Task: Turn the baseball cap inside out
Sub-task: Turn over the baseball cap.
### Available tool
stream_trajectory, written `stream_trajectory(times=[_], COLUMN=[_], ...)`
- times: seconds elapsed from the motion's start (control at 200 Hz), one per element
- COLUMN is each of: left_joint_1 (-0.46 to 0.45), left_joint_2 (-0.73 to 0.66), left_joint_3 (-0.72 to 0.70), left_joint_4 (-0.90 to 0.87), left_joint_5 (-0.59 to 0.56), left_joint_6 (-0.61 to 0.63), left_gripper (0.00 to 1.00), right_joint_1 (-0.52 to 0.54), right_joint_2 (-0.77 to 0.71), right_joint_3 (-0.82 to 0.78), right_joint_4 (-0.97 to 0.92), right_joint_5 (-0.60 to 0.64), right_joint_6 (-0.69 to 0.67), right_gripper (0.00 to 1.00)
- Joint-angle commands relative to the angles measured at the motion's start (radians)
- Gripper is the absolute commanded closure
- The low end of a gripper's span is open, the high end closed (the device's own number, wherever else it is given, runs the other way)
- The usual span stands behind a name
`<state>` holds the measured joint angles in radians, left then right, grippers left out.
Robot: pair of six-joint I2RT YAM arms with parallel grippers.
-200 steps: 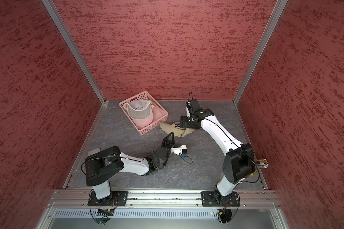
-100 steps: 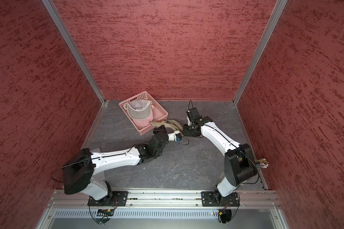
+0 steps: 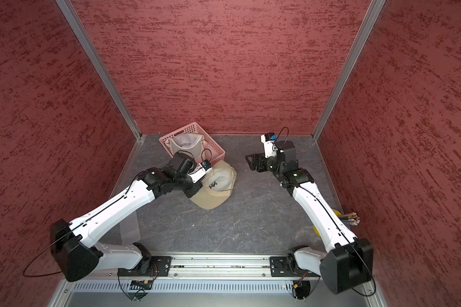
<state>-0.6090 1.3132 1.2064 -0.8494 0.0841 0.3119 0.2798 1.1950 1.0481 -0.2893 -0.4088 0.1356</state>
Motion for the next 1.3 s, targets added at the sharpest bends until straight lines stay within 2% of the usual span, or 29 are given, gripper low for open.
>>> stream_trajectory(times=[0.0,0.14,0.275,0.406,0.541,0.631,0.771,0.907,1.087,1.297], left_joint_1=[0.057,0.083,0.083,0.061,0.022,-0.021,-0.057,-0.049,-0.041,-0.067], left_joint_2=[-0.057,-0.040,-0.016,-0.027,-0.037,-0.025,0.001,0.004,0.026,0.006], left_joint_3=[0.011,0.049,0.079,0.082,0.085,0.100,0.125,0.134,0.178,0.167], left_joint_4=[-0.017,-0.041,-0.080,-0.105,-0.154,-0.191,-0.219,-0.191,-0.227,-0.234], left_joint_5=[0.267,0.321,0.348,0.368,0.321,0.199,0.078,0.076,0.080,0.109], left_joint_6=[-0.108,-0.092,-0.060,-0.012,0.052,0.088,0.124,0.151,0.204,0.269], left_gripper=[1.00,1.00,1.00,1.00,1.00,1.00,1.00,1.00,1.00,1.00], right_joint_1=[0.016,0.083,0.153,0.155,0.156,0.155,0.147,0.141,0.130,0.128], right_joint_2=[-0.045,-0.018,0.116,0.222,0.310,0.347,0.364,0.340,0.277,0.325], right_joint_3=[-0.120,-0.174,-0.108,-0.043,0.039,0.093,0.114,0.070,-0.008,0.006], right_joint_4=[0.113,0.198,0.239,0.266,0.198,0.096,-0.029,-0.083,-0.059,0.018], right_joint_5=[-0.152,-0.164,-0.080,-0.130,-0.171,-0.219,-0.227,-0.235,-0.224,-0.230], right_joint_6=[-0.203,-0.250,-0.281,-0.313,-0.379,-0.444,-0.524,-0.580,-0.593,-0.562], right_gripper=[0.18,0.17,0.17,0.18,0.19,0.19,0.19,0.20,0.19,0.21])
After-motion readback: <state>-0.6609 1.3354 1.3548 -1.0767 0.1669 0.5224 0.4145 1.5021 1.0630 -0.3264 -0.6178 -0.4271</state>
